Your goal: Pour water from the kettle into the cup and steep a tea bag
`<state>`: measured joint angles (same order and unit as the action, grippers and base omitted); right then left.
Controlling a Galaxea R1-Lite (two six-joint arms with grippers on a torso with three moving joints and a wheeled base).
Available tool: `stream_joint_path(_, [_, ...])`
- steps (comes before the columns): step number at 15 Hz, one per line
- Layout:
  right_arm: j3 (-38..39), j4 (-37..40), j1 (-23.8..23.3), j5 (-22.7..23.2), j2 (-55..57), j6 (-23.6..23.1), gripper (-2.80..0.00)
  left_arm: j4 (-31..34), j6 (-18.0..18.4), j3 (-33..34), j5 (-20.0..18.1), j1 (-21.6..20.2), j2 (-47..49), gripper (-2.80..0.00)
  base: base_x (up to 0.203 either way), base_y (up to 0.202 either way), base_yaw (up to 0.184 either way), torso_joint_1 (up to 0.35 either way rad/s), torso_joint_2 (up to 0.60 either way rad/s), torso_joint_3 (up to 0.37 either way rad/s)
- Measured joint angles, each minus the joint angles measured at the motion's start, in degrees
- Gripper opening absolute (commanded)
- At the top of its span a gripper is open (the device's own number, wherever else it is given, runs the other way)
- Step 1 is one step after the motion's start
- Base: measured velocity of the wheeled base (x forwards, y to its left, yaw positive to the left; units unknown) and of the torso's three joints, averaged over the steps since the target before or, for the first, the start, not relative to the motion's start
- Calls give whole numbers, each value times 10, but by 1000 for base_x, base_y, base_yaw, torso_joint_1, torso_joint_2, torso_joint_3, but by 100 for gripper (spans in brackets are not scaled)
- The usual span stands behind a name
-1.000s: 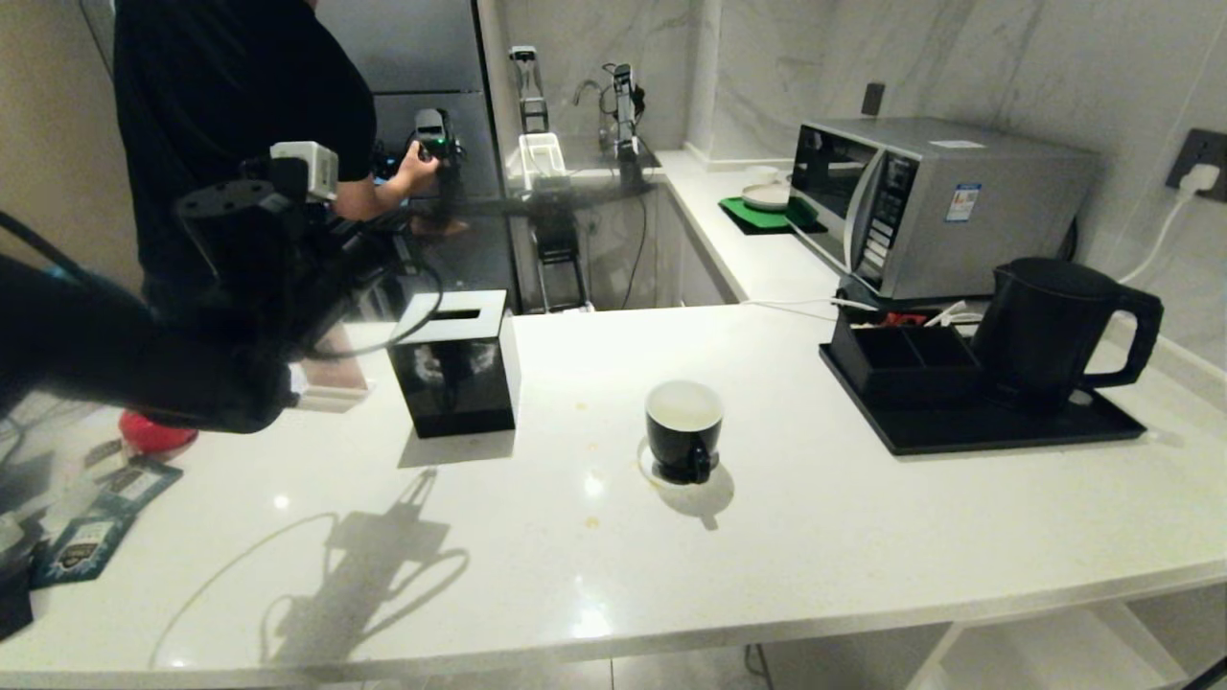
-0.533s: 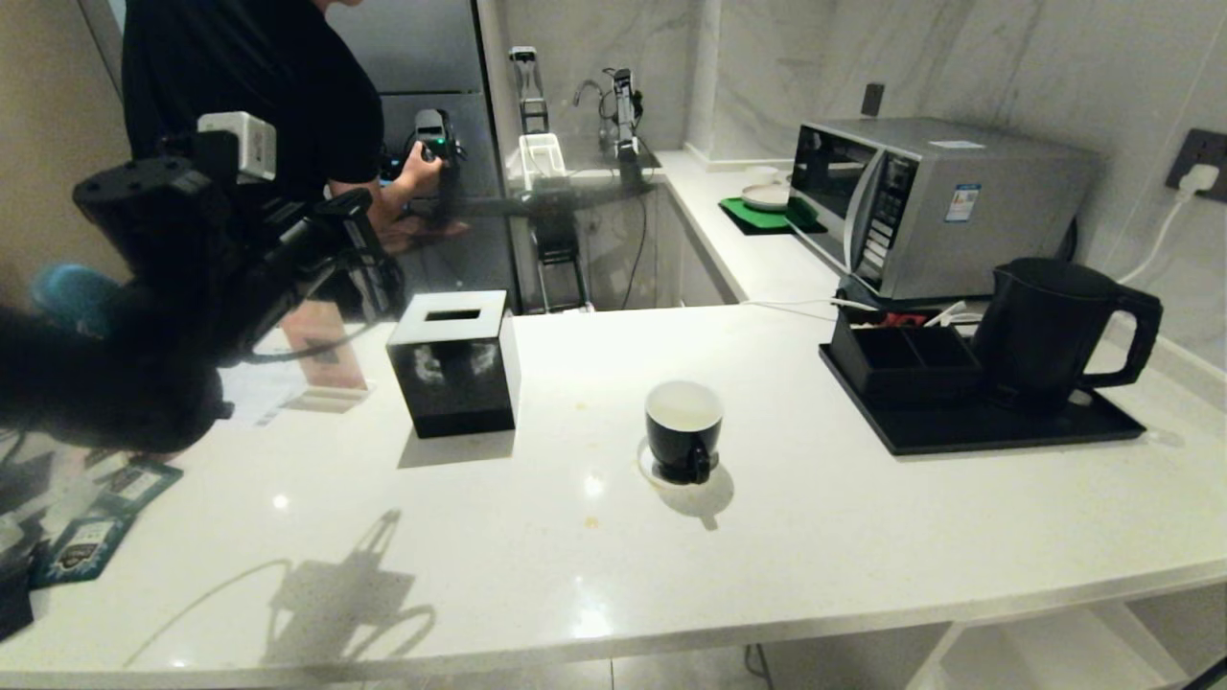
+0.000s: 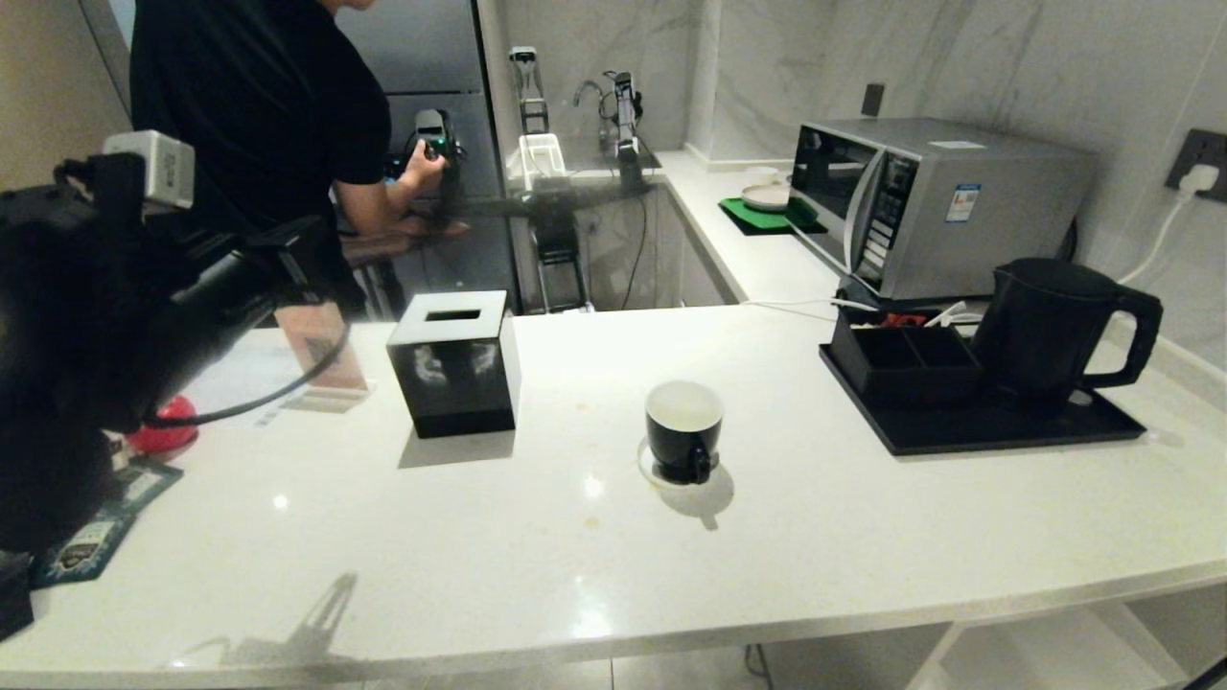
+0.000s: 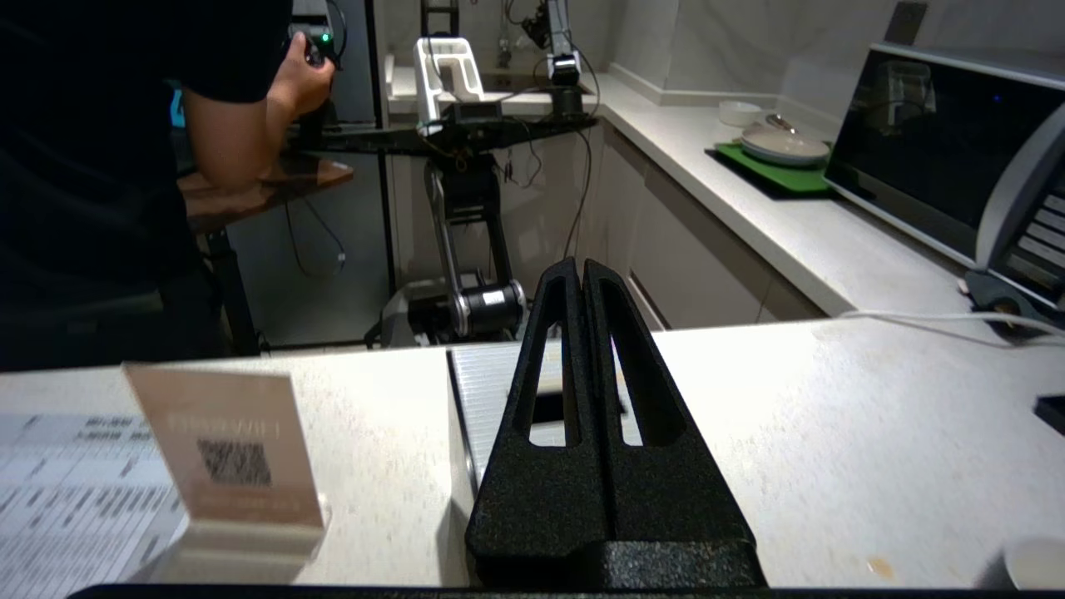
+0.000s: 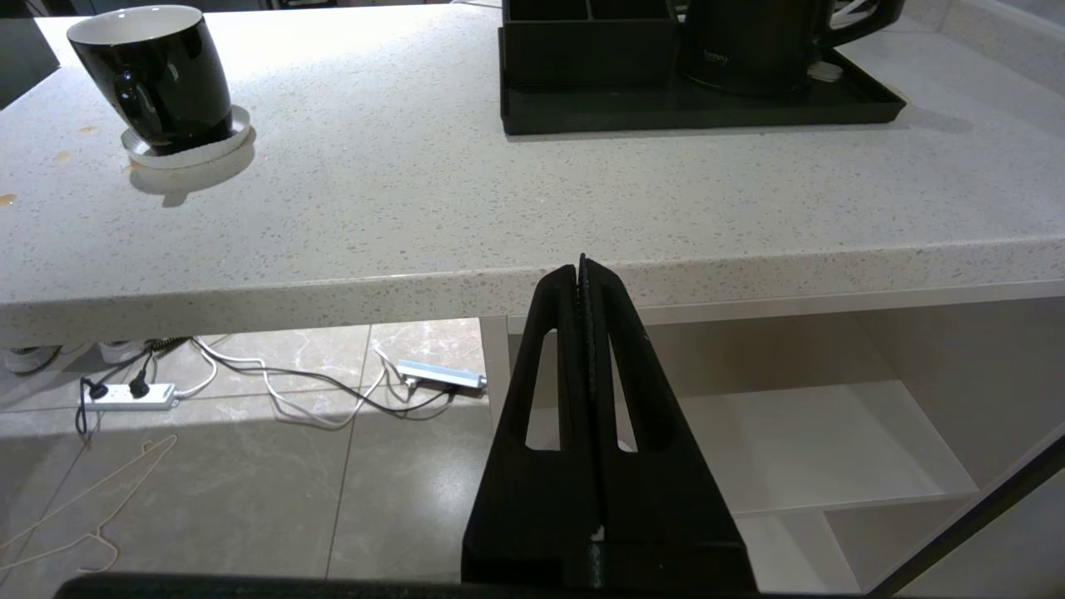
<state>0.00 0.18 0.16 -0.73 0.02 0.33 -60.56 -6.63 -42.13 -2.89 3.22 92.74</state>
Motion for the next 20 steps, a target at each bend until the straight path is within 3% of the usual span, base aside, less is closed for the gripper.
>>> stream_joint_path(8, [0, 0, 0, 0, 0, 0, -280, 5, -9, 206, 1, 0, -168, -280, 0, 0, 0, 0, 0, 0])
stream_joint_path(12, [0, 0, 0, 0, 0, 0, -280, 51, -9, 269, 3, 0, -251, -280, 0, 0, 0, 0, 0, 0])
stream_joint_path(16, [0, 0, 0, 0, 0, 0, -280, 148, -8, 318, 7, 0, -360, -280, 0, 0, 0, 0, 0, 0])
stream_joint_path(20, [0, 0, 0, 0, 0, 0, -280, 338, -7, 331, 8, -1, -537, -280, 0, 0, 0, 0, 0, 0])
